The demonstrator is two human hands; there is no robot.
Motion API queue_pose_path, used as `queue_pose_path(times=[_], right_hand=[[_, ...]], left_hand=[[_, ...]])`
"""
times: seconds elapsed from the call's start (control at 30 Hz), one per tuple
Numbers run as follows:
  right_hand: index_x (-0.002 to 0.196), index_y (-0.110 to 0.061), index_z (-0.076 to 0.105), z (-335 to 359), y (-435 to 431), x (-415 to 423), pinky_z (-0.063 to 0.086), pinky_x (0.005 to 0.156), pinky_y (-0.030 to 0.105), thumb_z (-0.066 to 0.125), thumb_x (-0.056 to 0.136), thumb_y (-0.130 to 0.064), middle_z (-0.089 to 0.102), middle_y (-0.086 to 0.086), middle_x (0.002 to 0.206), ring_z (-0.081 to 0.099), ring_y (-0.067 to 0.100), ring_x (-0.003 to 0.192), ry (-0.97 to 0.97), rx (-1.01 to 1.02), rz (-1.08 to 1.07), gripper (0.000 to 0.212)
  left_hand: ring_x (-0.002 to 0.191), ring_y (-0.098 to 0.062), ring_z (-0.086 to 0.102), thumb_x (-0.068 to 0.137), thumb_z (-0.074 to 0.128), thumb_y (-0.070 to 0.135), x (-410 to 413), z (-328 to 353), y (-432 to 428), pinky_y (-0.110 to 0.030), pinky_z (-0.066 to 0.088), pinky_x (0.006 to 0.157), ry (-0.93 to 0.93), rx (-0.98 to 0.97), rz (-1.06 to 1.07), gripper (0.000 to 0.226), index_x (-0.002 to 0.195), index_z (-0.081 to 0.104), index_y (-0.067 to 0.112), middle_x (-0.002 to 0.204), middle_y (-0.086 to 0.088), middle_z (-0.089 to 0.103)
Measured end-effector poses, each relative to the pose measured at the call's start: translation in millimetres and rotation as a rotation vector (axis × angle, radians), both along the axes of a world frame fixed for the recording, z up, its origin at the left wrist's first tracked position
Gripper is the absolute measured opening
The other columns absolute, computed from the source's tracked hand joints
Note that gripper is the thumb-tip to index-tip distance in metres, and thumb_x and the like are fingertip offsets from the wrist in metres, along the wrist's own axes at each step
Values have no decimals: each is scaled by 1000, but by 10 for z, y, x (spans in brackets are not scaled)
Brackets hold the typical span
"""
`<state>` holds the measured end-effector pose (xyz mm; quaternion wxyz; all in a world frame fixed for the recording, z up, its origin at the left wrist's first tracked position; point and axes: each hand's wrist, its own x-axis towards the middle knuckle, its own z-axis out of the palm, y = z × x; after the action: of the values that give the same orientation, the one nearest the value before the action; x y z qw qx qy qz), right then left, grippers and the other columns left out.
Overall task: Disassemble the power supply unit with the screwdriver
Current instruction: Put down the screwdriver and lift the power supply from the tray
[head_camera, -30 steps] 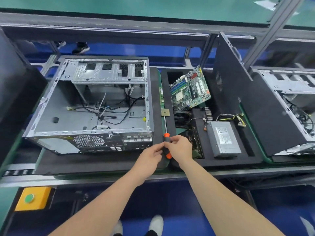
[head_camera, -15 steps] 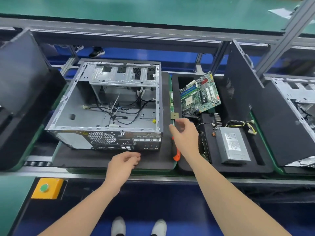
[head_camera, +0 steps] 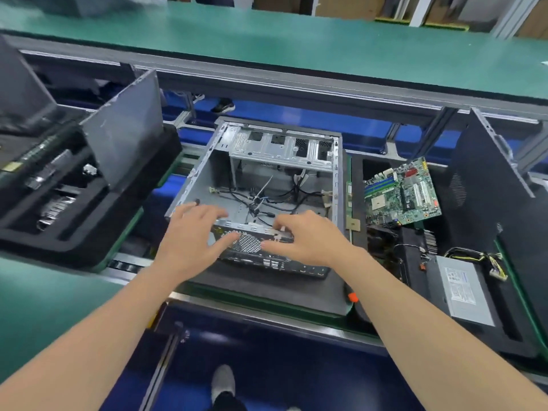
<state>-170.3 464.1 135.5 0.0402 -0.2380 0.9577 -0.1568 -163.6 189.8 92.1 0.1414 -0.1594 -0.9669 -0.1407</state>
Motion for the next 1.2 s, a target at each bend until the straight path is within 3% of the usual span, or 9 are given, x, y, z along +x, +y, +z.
queue_pose_path(times=[0.13, 0.37, 0.53, 0.6, 0.77, 0.87, 0.97, 1.07, 1.2], right_hand=[[89, -23, 54, -144, -112, -63, 36, 51, 33, 45, 87, -79, 49, -9, 60, 53, 19, 61, 114, 189, 24, 57], [86, -26, 40, -150, -190, -148, 28, 49, 31, 38, 96, -72, 43, -8, 56, 52, 24, 55, 217, 277, 28, 48], [76, -26, 45, 516, -235, -567, 25, 48, 30, 34, 84, -83, 47, -10, 52, 52, 18, 54, 246, 146, -111, 58], [75, -25, 54, 826, -286, -811, 30, 48, 30, 41, 82, -84, 54, -8, 56, 52, 11, 54, 219, 79, -148, 61], [71, -10, 65, 1315, -501, -1356, 32, 48, 30, 63, 86, -69, 63, 8, 60, 53, 24, 52, 83, -56, -214, 61], [58, -12, 47, 1521, -642, -1617, 25, 51, 33, 67, 87, -62, 37, 7, 51, 34, 19, 48, 48, -101, -273, 61], [58, -15, 47, 1722, -700, -1872, 24, 50, 31, 70, 86, -60, 33, 2, 50, 31, 18, 47, -31, -150, -343, 58], [62, -12, 50, 2017, -699, -2113, 30, 35, 19, 76, 86, -51, 47, -5, 47, 41, 11, 38, -170, -307, -506, 53], [88, -4, 62, 2251, -593, -2412, 40, 36, 17, 74, 93, -25, 63, 3, 59, 57, 10, 40, -414, -745, -710, 25]], left_hand=[[78, -26, 60, 94, 40, 71, -245, -19, -44, -38, 44, 70, -77, -63, -136, 58, 93, 61, 18, 82, 6, 56], [51, -22, 48, 92, 65, 60, -410, 104, -86, -28, 29, 57, 230, -105, -284, 46, 76, 62, 17, 68, 5, 56], [61, -17, 35, 96, 48, 57, -925, 699, -113, -31, 28, 63, 342, -6, -287, 45, 82, 61, 17, 75, 4, 56], [67, -20, 46, 98, 45, 55, -1180, 924, -115, -34, 32, 68, 338, 9, -283, 43, 87, 61, 17, 81, 3, 55], [118, -29, 55, 102, 49, 42, -1643, 1176, -47, -50, 33, 105, 327, 152, -58, 32, 116, 63, 18, 120, -4, 58], [153, -31, 26, 102, 55, 41, -1751, 1212, 103, -58, 19, 121, 228, 288, 45, 52, 148, 43, 19, 161, -12, 32], [159, -29, 8, 101, 46, 55, -1761, 1188, 255, -58, 11, 124, 99, 366, 79, 75, 161, 21, 19, 171, -12, 7], [160, -23, 3, 101, 35, 63, -1751, 1240, 376, -52, 3, 127, 4, 469, 91, 77, 165, 15, 24, 173, -4, 2], [148, -20, 34, 96, 46, 60, -1853, 1632, 389, -49, 22, 123, -8, 604, 99, 60, 149, 50, 32, 158, 0, 34]])
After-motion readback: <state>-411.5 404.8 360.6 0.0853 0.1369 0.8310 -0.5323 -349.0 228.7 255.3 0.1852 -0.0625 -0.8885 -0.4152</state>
